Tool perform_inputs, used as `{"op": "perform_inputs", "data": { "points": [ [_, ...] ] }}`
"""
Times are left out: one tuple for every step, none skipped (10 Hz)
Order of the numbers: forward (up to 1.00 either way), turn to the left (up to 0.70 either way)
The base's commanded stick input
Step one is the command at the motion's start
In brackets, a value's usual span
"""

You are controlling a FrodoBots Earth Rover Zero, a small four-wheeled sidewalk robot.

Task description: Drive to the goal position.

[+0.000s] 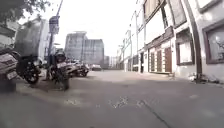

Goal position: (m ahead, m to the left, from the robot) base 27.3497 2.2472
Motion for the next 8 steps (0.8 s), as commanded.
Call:
{"op": "perform_inputs", "data": {
  "points": [
    [1.0,0.21],
    [1.0,0.13],
    [1.0,0.23],
    [1.0,0.17],
    [1.0,0.1],
    [1.0,0.06],
    [1.0,0.06],
    [1.0,0.06]
  ]
}}
